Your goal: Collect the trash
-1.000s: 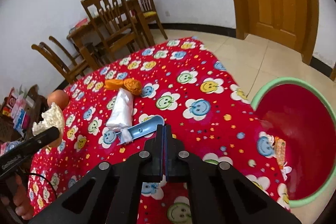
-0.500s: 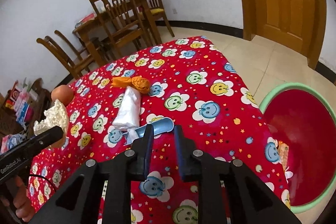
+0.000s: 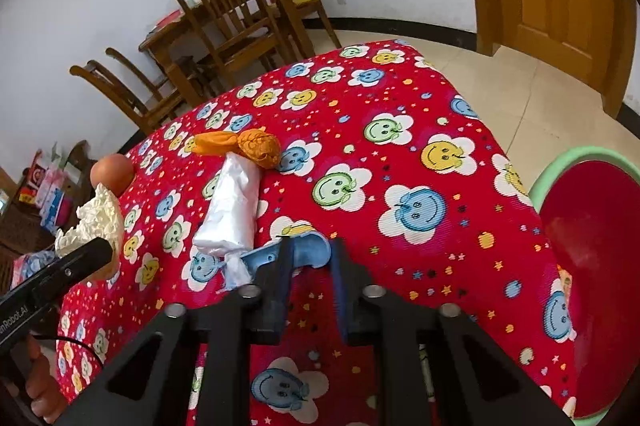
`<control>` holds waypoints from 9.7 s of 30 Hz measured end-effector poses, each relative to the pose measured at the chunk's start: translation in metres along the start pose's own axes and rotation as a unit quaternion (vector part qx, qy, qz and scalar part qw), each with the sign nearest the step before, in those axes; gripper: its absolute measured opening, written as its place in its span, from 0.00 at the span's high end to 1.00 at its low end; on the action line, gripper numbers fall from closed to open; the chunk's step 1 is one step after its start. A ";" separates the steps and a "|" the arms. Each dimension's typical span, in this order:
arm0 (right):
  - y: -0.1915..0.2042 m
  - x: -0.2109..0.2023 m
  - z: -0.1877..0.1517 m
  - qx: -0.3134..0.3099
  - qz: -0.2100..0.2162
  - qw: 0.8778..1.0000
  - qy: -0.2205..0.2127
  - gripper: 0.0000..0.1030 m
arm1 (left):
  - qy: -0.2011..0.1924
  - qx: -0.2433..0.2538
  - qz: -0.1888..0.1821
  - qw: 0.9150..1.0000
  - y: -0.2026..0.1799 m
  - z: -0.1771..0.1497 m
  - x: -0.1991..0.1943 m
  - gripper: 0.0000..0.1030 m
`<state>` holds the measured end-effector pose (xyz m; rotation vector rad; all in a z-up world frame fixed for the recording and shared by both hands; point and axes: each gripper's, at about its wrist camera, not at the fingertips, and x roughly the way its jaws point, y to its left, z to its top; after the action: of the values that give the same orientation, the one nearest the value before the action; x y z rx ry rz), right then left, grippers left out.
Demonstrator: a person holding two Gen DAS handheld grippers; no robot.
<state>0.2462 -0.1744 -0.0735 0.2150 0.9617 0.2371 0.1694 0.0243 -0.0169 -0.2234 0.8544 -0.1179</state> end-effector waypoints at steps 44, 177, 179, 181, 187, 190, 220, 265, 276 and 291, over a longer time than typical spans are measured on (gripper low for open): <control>-0.077 -0.185 -0.055 0.108 -0.074 0.978 -0.165 0.96 | -0.013 0.089 -0.099 0.991 -0.123 -0.025 -0.057 0.67; -0.131 -0.170 -0.066 0.175 -0.131 0.967 -0.133 0.53 | 0.062 0.056 0.043 0.996 -0.070 0.009 0.091 0.65; -0.125 -0.169 -0.063 0.169 -0.129 0.968 -0.132 0.53 | 0.060 0.055 0.042 0.996 -0.065 0.009 0.085 0.65; -0.118 -0.167 -0.059 0.162 -0.125 0.970 -0.130 0.53 | 0.058 0.050 0.040 0.996 -0.060 0.010 0.079 0.65; -0.093 -0.158 -0.048 0.132 -0.108 0.978 -0.124 0.53 | 0.042 0.027 0.043 0.998 -0.034 0.015 0.054 0.65; -0.073 -0.148 -0.040 0.114 -0.092 0.982 -0.116 0.53 | 0.034 0.012 0.057 0.998 -0.017 0.018 0.046 0.65; 0.057 0.036 0.036 -0.008 -0.047 0.999 -0.010 0.51 | 0.017 -0.068 0.079 0.994 0.059 0.014 0.039 0.65; 0.009 -0.090 0.003 0.046 -0.034 0.992 -0.111 0.79 | 0.005 -0.038 0.064 0.997 0.035 0.010 0.034 0.65; -0.031 -0.139 -0.023 0.086 -0.071 0.983 -0.145 0.79 | -0.004 -0.024 0.041 0.999 0.015 0.010 0.025 0.65; -0.098 -0.177 -0.056 0.160 -0.113 0.967 -0.161 0.79 | -0.004 0.044 -0.013 0.999 -0.062 0.003 -0.002 0.65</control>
<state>0.1123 -0.3154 0.0062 0.4232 0.6890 -0.1627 0.1691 -0.0347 0.0014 -0.1533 0.8357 -0.1791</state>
